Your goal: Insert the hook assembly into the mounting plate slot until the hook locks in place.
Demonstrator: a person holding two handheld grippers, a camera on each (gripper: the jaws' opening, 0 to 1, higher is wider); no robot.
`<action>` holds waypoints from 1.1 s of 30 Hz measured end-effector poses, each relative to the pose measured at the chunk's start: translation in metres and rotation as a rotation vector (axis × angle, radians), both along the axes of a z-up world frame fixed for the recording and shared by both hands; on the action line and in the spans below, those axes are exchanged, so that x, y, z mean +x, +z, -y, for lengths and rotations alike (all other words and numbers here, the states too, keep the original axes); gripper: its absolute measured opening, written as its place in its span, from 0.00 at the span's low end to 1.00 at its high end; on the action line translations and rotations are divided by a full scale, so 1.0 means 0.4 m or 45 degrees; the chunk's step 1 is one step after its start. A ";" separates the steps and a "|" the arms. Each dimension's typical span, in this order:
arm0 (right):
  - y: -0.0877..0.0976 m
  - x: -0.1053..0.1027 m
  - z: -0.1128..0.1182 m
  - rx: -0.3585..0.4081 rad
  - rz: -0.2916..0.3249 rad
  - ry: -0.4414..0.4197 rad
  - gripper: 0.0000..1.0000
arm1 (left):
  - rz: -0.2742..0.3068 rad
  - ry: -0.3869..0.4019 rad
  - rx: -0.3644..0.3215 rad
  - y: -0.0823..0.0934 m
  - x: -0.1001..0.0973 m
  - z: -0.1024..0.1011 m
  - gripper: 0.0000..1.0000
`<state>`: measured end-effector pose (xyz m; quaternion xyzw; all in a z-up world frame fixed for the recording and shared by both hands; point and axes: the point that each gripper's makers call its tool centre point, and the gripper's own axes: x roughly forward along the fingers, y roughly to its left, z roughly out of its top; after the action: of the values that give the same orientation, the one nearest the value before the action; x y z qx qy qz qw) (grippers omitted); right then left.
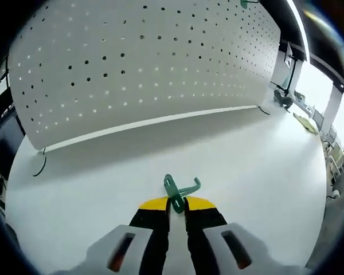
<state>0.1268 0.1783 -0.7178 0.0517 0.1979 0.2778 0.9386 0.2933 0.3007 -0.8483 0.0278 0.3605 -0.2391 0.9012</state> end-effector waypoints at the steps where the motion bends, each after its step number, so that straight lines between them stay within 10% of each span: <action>1: 0.000 0.001 0.000 0.002 0.000 0.000 0.50 | -0.010 -0.002 -0.008 -0.002 -0.002 0.002 0.07; 33: 0.022 -0.005 -0.034 0.036 0.036 0.034 0.48 | -0.001 -0.134 -0.122 0.068 -0.112 0.040 0.04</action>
<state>0.1249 0.1918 -0.7090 0.0584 0.1814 0.2938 0.9367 0.2484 0.2845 -0.8210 0.0034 0.3471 -0.3030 0.8875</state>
